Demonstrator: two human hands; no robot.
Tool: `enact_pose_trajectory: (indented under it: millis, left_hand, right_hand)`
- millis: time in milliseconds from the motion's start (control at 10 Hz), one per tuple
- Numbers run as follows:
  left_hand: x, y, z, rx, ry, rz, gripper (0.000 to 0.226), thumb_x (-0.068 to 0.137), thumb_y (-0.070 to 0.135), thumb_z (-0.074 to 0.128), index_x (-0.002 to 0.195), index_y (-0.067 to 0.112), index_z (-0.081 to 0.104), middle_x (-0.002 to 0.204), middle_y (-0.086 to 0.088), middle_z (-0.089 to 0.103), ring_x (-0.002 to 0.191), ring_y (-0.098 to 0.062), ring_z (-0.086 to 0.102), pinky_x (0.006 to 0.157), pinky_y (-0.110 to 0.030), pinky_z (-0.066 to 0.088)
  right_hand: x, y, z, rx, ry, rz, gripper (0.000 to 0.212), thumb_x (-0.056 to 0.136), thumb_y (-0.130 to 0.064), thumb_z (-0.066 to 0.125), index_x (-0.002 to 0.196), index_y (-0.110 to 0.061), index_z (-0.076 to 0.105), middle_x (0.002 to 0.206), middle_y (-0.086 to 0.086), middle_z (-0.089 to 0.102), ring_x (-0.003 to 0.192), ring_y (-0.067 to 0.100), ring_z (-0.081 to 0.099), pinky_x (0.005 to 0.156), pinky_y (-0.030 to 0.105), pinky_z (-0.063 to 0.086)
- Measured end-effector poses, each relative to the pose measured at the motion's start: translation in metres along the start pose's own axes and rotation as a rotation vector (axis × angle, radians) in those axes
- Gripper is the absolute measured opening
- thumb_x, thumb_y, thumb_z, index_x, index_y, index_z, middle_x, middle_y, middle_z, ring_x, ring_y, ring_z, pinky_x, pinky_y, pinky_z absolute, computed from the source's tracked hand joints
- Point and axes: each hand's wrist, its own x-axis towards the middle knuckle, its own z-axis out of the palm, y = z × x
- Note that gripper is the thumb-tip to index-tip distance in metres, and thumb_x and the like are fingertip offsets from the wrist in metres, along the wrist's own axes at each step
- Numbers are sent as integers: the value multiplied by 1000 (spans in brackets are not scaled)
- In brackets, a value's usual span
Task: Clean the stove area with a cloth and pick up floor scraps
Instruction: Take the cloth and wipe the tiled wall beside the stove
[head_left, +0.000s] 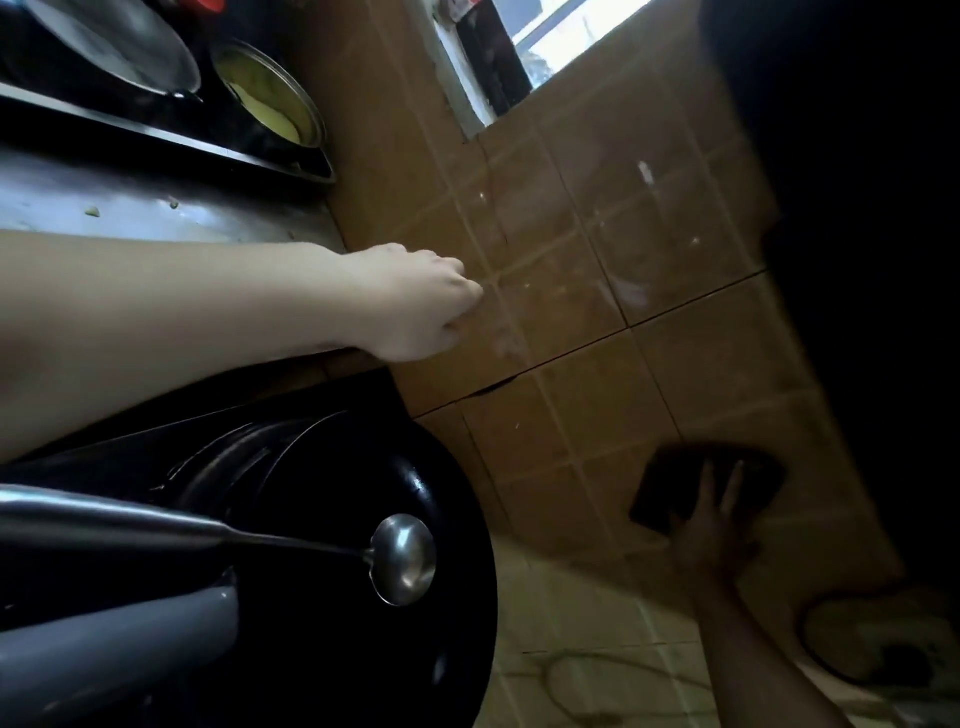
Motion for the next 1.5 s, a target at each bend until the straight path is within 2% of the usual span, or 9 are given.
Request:
enact_pose_trajectory:
  millis: [200,300,400,500,700,900,1100,1300,1500]
  left_hand:
    - [-8,-18,6,7,-49,-59,28,97,38,38,114,21,52,97,0,41,102,-29,54,74,-34,38]
    - [-9,-31,7,12,-55,-99,31,97,39,37,116,21,52,111,-4,50,105,-29,54,77,-35,40]
    - [-9,-44,11,13,-54,-124,31,97,37,36,120,22,51,116,-5,51,107,-29,54,76,-34,38]
    - [-10,-56,17,-4,-74,-130,32,97,38,36,122,23,49,119,-4,50,109,-28,53,78,-34,38]
    - [-7,-92,25,-56,-125,-162,32,97,40,35,122,25,48,124,-3,49,113,-26,52,88,-37,42]
    - [2,-137,36,-98,-112,-168,32,98,40,33,120,23,48,121,-3,50,110,-24,53,86,-38,42]
    - [4,-182,44,-130,-139,-198,32,98,38,33,120,22,48,120,-3,50,110,-24,52,86,-37,41]
    - [7,-214,46,-167,-187,-225,32,98,38,34,121,22,48,122,-3,49,113,-24,49,88,-38,40]
    - [9,-227,46,-182,-228,-213,32,98,37,34,122,22,48,122,-3,49,113,-24,49,91,-39,41]
  right_hand:
    - [-1,-3,13,-59,-8,-35,82,88,-26,63,150,-16,11,158,10,-11,141,43,10,93,58,42]
    - [11,-21,13,-177,10,-141,84,86,-28,64,150,-18,10,158,14,-4,141,45,1,108,59,28]
    - [28,-52,11,-236,-4,-219,85,86,-29,65,149,-23,8,159,10,-1,140,47,-1,112,57,22]
    - [43,-95,7,-189,-15,-257,85,86,-26,64,150,-27,7,159,6,1,140,49,-3,107,57,29]
    - [77,-187,-10,-160,2,-401,84,86,-20,64,150,-26,10,159,3,2,141,46,-5,108,57,27]
    - [113,-277,-32,-183,12,-486,79,90,-22,60,150,-26,9,159,-1,-5,142,41,-11,113,57,16]
    - [138,-351,-45,-237,19,-566,79,88,-18,61,150,-28,13,159,1,0,142,40,-13,111,64,5]
    - [154,-400,-56,-256,15,-647,69,89,-12,59,147,-23,23,159,5,5,142,44,-9,108,68,8]
    - [150,-407,-59,-277,19,-678,65,90,-12,57,146,-19,27,158,9,9,142,43,-6,109,67,8]
